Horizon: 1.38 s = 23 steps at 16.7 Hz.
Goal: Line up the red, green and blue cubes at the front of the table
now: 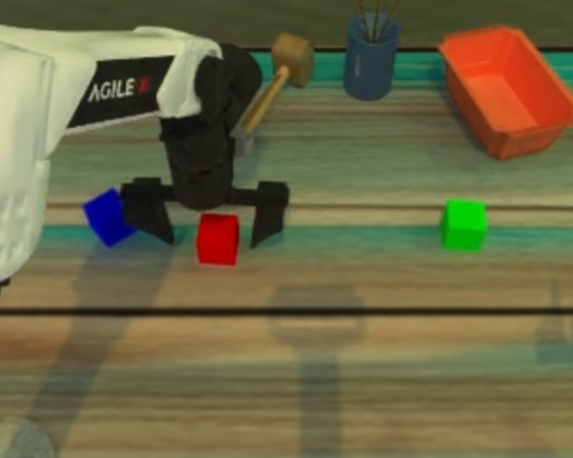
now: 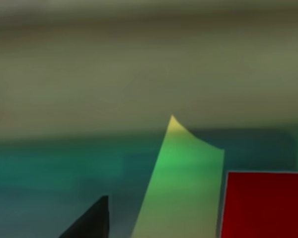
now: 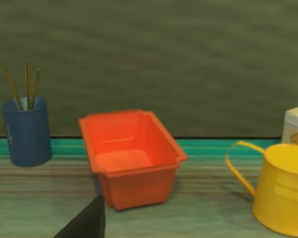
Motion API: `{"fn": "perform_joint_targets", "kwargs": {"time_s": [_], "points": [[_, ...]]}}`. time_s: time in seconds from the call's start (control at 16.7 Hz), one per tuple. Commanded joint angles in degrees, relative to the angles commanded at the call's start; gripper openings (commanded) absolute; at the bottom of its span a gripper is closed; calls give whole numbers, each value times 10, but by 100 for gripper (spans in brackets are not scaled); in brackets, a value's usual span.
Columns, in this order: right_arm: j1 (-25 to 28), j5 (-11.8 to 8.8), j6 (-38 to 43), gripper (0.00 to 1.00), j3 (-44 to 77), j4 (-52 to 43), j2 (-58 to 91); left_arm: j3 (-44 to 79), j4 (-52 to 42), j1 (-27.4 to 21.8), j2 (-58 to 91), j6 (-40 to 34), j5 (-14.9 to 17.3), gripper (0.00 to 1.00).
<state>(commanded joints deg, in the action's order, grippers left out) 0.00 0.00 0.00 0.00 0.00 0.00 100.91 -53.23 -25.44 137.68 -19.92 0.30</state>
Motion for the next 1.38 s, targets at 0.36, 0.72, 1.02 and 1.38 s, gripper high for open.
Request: {"fn": "perform_joint_targets", "kwargs": {"time_s": [0.36, 0.72, 1.02, 1.38], "points": [[0, 0, 0, 100, 0, 0, 0, 0, 0, 0, 0, 0, 0, 70], [0, 0, 0, 100, 0, 0, 0, 0, 0, 0, 0, 0, 0, 25], [0, 0, 0, 100, 0, 0, 0, 0, 0, 0, 0, 0, 0, 0], [0, 0, 0, 100, 0, 0, 0, 0, 0, 0, 0, 0, 0, 0]]}}
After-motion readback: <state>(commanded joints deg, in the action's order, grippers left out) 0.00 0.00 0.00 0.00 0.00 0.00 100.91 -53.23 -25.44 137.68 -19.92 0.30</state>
